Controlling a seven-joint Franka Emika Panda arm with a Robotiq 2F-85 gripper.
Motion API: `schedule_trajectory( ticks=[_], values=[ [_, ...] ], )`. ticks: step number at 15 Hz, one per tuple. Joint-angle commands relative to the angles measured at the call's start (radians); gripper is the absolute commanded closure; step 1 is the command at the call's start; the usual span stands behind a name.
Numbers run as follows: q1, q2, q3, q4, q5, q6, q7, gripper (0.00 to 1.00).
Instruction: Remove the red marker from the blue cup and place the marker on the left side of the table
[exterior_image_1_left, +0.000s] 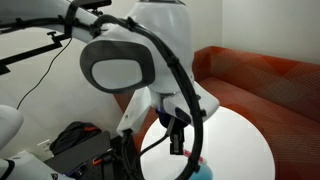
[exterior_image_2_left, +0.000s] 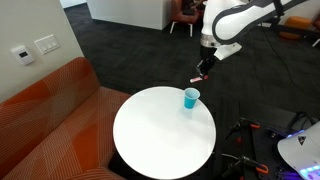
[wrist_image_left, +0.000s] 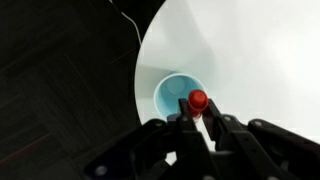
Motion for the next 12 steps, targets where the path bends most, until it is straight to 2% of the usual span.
schedule_trajectory(
  ticks=[1,4,7,12],
  values=[
    [0.054,-0.069,0.034,-0.06,-0.087,0.118,0.008,0.95],
    [0.102,-0.066,0.08,-0.067,-0.159,0.206,0.053,0.95],
    [0.146,-0.045,0.124,-0.078,-0.232,0.294,0.161,0.95],
    [0.21,0.039,0.171,-0.089,-0.381,0.445,0.523,0.95]
  ],
)
